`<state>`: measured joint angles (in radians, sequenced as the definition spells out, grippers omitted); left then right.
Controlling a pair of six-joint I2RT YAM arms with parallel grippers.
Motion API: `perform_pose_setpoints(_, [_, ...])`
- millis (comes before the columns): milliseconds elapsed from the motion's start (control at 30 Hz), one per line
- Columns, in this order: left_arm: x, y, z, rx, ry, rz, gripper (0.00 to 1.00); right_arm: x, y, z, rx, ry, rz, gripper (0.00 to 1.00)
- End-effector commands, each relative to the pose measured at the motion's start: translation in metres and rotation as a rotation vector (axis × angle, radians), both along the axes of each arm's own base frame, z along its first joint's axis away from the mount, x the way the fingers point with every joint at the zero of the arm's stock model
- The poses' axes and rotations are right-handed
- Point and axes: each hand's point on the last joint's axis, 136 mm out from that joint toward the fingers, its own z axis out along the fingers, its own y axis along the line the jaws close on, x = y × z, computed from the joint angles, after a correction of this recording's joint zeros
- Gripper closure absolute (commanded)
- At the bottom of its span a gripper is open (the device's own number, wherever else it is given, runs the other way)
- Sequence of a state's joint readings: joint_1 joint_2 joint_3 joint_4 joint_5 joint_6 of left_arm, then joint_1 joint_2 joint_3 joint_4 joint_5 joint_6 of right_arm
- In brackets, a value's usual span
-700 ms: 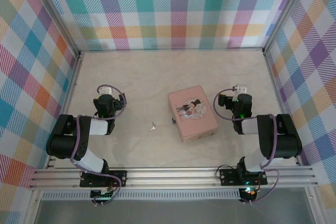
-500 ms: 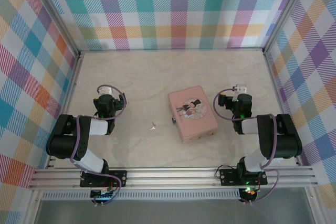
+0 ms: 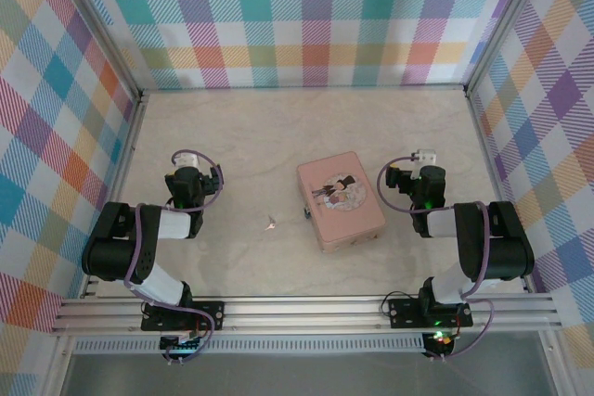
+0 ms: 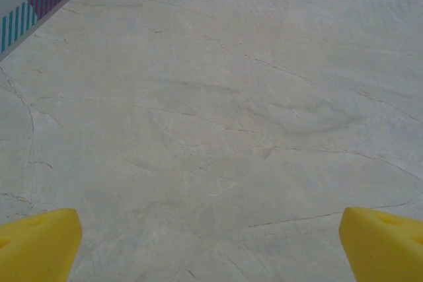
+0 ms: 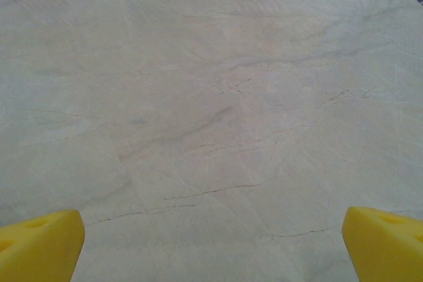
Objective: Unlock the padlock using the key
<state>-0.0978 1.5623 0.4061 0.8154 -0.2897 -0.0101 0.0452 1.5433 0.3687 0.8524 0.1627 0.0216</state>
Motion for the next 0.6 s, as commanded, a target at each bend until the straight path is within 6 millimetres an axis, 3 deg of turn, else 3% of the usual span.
perform_pose_setpoints(0, [0.001,-0.003,0.005,0.006,-0.026,-0.003,0.0,0.009,0.001,0.016,0.019,-0.051,0.005,0.0])
perform_pose_setpoints(333, [0.001,-0.001,0.007,0.007,-0.027,0.01,0.0,0.008,-0.001,0.021,0.022,-0.037,-0.008,0.0])
perform_pose_setpoints(467, [0.003,-0.003,0.017,0.019,0.002,0.004,0.0,0.005,-0.002,0.049,0.017,-0.047,-0.012,0.0])
perform_pose_setpoints(567, [0.008,0.002,0.035,0.032,0.057,0.04,0.0,-0.003,0.001,0.071,0.033,-0.065,0.004,0.0])
